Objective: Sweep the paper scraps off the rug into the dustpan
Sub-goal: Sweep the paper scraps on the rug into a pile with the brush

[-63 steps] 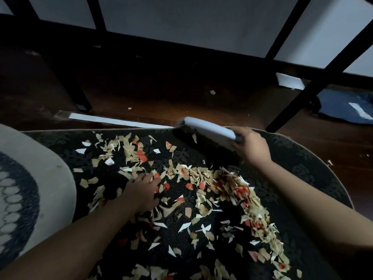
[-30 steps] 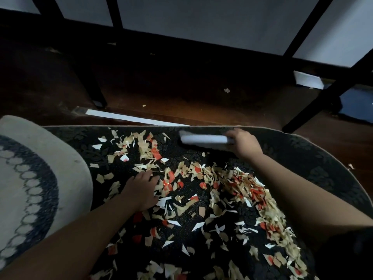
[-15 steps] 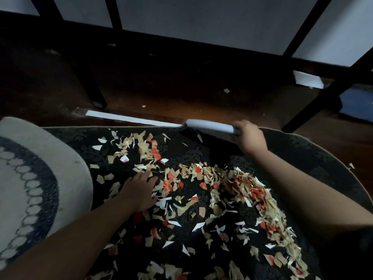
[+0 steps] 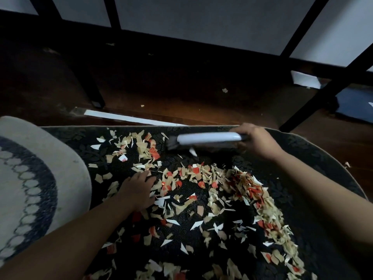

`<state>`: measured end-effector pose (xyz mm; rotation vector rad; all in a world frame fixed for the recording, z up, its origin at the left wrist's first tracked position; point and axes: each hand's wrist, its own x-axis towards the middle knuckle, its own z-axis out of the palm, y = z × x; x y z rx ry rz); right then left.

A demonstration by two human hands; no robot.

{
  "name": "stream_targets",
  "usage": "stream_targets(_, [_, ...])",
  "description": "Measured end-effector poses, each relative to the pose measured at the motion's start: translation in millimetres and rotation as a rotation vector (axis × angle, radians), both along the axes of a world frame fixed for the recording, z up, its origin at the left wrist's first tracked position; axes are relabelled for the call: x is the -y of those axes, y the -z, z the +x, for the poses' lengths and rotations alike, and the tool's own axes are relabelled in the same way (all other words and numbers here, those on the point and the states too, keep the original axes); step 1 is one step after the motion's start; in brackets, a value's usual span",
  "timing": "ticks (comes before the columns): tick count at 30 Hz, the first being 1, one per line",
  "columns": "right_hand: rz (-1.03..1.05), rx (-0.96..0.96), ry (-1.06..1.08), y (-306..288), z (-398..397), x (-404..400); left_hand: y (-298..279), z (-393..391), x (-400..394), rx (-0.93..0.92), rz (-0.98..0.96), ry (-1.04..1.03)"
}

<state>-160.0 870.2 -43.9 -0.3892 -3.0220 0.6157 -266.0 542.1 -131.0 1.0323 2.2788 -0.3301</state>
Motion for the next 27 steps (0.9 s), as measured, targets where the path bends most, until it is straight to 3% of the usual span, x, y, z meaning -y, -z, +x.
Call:
stream_targets(6, [0.112, 0.067, 0.316, 23.4, -2.4, -10.1, 2.1, 0.5, -1.4, 0.006, -0.004, -0.003])
stream_targets(15, [-0.043, 0.182, -0.062, 10.7, 18.8, 8.8, 3.1, 2.4, -2.2, -0.006, 0.001, 0.005])
stream_targets(21, [0.006, -0.050, 0.072, -0.6, -2.8, 6.7, -1.9, -0.2, 2.1, -0.007, -0.003, 0.015])
stream_targets(27, [0.033, 0.086, 0.084, 25.0, -15.9, 32.1, -2.9, -0.1, 1.2, 0.000, -0.006, 0.009])
